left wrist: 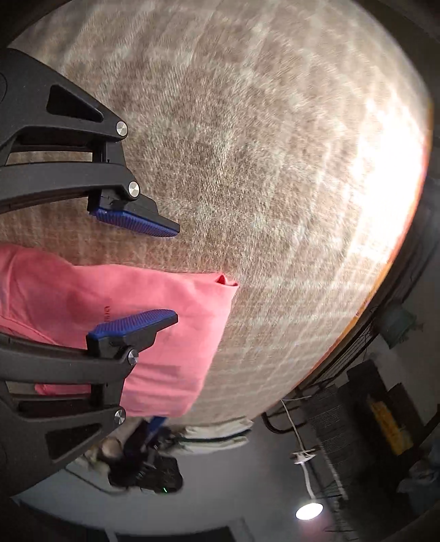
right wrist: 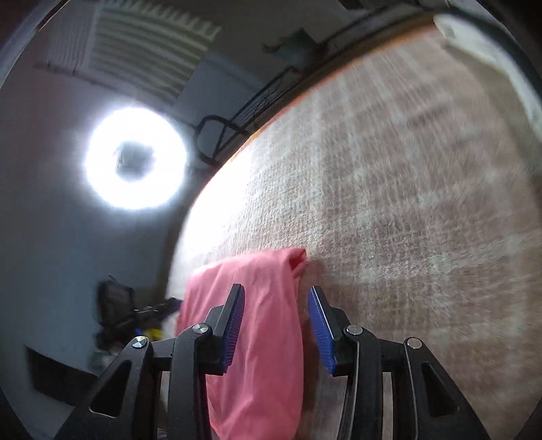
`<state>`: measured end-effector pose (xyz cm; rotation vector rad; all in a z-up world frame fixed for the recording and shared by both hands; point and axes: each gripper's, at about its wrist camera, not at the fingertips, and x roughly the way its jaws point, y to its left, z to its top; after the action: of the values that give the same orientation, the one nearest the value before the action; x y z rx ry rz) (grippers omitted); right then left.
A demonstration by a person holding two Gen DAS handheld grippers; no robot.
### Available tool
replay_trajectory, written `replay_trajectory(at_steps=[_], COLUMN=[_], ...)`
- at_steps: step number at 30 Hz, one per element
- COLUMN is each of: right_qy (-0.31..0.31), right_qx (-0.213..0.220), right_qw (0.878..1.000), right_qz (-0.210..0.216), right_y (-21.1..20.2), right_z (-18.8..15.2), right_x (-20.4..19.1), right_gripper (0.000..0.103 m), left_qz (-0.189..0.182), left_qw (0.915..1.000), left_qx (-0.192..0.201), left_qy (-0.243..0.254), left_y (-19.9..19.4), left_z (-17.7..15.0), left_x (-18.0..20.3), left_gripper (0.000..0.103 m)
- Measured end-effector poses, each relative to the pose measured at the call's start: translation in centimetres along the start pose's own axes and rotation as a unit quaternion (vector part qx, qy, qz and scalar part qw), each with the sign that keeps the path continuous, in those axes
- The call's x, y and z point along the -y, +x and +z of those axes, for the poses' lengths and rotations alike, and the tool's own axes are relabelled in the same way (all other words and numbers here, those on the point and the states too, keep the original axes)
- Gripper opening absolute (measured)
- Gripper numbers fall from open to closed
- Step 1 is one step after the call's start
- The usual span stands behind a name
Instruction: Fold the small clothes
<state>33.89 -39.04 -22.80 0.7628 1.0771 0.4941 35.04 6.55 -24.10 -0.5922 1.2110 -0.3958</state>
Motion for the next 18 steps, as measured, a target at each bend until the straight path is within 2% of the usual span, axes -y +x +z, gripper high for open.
replay_trajectory(at_steps=[3,5,6,9,11,12,13,14,15,16,18], right_qy=[0.014,0.020,0.021,0.021,0.029,0.036,0.043,0.049,0.049,0.043,0.024], right_qx=[-0.012,-0.019,-0.019,-0.015,-0.014,-0.013,-0.013,-0.011,-0.006,-0.002,0.004], right_qw=[1.000,0.998,0.998,0.996,0.997,0.996,0.996,0.996,0.996,0.996,0.998], right_qz=[0.022,0.050,0.061,0.080,0.077,0.076,0.078,0.079,0.079,0.078,0.066], right_y=[1.2,1.8,1.9,2.0,2.2,2.4,2.6,2.9,2.9,2.9,2.7], right_z=[0.1,0.0,0.1,-0.1,0.0,0.1,0.4,0.8,0.8,0.7,1.0], right_x=[0.8,0.7,0.8,0.3,0.5,0.8,0.9,0.9,0.9,0.6,-0.3], right_gripper=[0.037,0.029,0.028,0.027,0.029,0.029,0.029,0.025,0.020,0.008,0.002], left_qz=[-0.042,-0.067,-0.081,-0.091,-0.103,-0.109,-0.108,-0.102,-0.088,-0.073,-0.052], left_qw=[0.9988,0.9972,0.9961,0.9950,0.9931,0.9920,0.9922,0.9933,0.9953,0.9967,0.9978], left_qx=[0.003,-0.003,-0.003,-0.002,-0.003,-0.005,-0.001,0.001,0.005,0.017,0.038], left_qy=[-0.024,-0.034,-0.036,-0.041,-0.057,-0.063,-0.062,-0.054,-0.041,-0.030,-0.013], left_y=[0.3,0.5,0.5,1.3,1.9,2.3,2.4,2.6,2.7,2.5,2.2], left_z=[0.6,1.1,1.3,2.4,2.8,3.0,3.1,3.0,3.0,2.8,2.7], left_x=[-0.9,-1.0,-0.9,-0.4,-0.4,-0.4,-0.2,0.2,0.8,1.3,2.3], left_gripper=[0.045,0.043,0.037,0.035,0.035,0.031,0.022,0.002,0.001,0.001,0.000])
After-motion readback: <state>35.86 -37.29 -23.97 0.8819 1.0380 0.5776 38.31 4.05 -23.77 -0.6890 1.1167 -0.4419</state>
